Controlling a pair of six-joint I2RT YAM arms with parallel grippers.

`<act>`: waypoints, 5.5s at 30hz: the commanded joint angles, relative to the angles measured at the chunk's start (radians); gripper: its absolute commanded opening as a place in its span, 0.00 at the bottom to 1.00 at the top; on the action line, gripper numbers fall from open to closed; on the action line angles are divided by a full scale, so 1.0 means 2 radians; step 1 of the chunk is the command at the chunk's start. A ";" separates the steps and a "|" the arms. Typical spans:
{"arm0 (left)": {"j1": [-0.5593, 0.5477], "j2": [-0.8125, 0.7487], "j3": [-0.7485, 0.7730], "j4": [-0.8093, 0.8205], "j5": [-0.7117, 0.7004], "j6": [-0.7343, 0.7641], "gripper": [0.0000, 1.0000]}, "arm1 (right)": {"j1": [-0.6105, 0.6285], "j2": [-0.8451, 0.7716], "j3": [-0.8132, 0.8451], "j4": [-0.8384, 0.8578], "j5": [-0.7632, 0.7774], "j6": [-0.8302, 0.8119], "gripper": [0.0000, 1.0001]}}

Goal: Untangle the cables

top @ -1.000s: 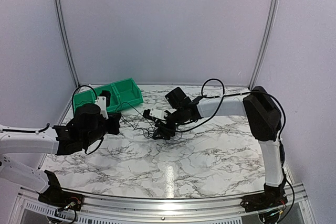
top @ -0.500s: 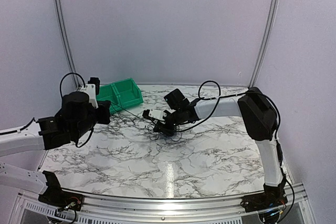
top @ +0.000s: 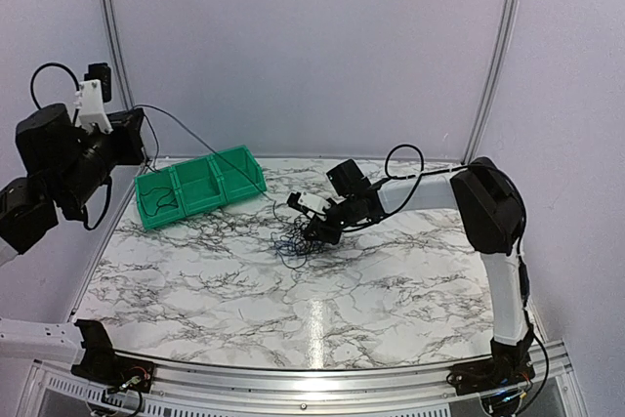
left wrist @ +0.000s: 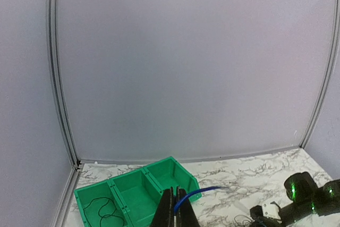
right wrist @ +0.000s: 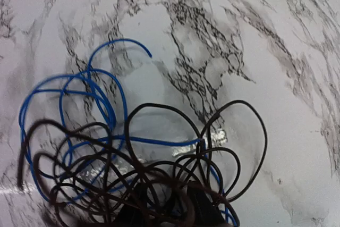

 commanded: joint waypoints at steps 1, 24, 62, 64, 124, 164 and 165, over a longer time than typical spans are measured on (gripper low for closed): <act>0.002 -0.001 0.004 0.009 -0.019 0.007 0.00 | -0.006 0.008 -0.003 -0.038 0.014 0.008 0.30; 0.008 0.069 0.059 -0.052 -0.014 -0.005 0.00 | -0.022 -0.146 -0.008 -0.109 -0.017 -0.006 0.48; 0.315 0.315 0.310 -0.212 0.157 -0.042 0.00 | -0.197 -0.333 -0.296 0.027 -0.050 0.018 0.61; 0.327 0.320 0.310 -0.211 0.163 -0.044 0.00 | -0.197 -0.332 -0.298 0.029 -0.049 0.015 0.61; 0.428 0.535 0.188 -0.070 0.249 -0.121 0.00 | -0.195 -0.292 -0.293 0.010 -0.049 -0.010 0.58; 0.409 0.470 0.174 -0.079 0.177 -0.102 0.47 | -0.192 -0.293 -0.287 -0.008 -0.056 -0.023 0.58; 0.409 0.462 0.174 -0.082 0.176 -0.101 0.48 | -0.192 -0.293 -0.287 -0.009 -0.057 -0.023 0.58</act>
